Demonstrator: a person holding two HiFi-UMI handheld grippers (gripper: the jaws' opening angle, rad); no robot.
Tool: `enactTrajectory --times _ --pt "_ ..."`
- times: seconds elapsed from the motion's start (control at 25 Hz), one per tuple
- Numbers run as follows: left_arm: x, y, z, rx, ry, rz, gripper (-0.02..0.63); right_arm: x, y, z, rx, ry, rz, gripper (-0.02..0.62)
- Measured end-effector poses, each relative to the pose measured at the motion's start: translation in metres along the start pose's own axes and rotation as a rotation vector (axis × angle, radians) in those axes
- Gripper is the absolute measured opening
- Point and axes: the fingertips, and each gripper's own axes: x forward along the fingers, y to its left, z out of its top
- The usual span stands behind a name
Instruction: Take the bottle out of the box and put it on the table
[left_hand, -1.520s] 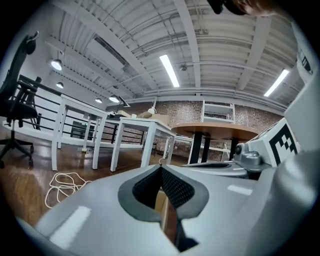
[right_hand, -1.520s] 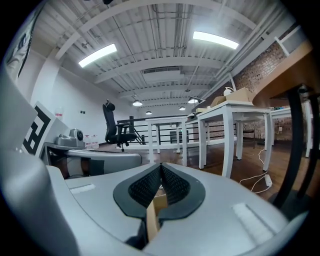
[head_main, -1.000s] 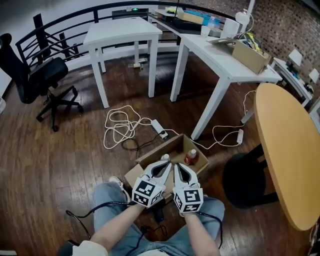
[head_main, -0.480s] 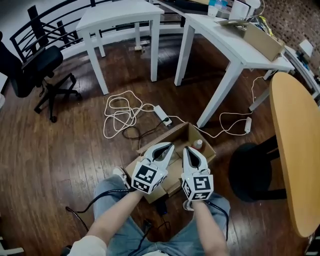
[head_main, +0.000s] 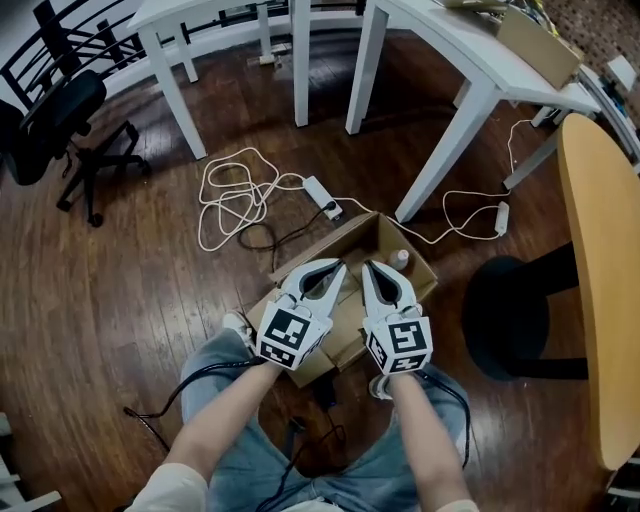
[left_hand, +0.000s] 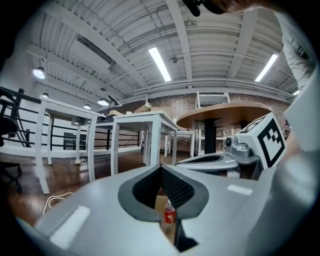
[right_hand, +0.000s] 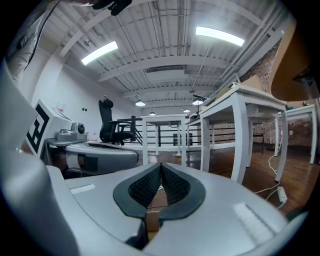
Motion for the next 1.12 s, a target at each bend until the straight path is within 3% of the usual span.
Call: enactTrajectory --times 0.24,0.52,0.76,1.12 --pt "0.014 0.011 -0.017 0.01 0.018 -0.012 0.0 0.027 -0.003 -0.042 0.018 0.089 0.024 0.042" --pt "0.022 0.024 -0.055 -0.049 0.06 0.006 0.0 0.058 -0.007 -0.115 0.009 0.191 0.054 0.086" --pt "0.024 0.032 -0.08 -0.076 0.113 0.002 0.0 0.083 -0.014 -0.179 0.046 0.296 0.037 0.159" --pt "0.029 0.06 -0.111 -0.165 0.176 0.076 0.0 0.116 -0.019 -0.252 0.091 0.408 0.037 0.3"
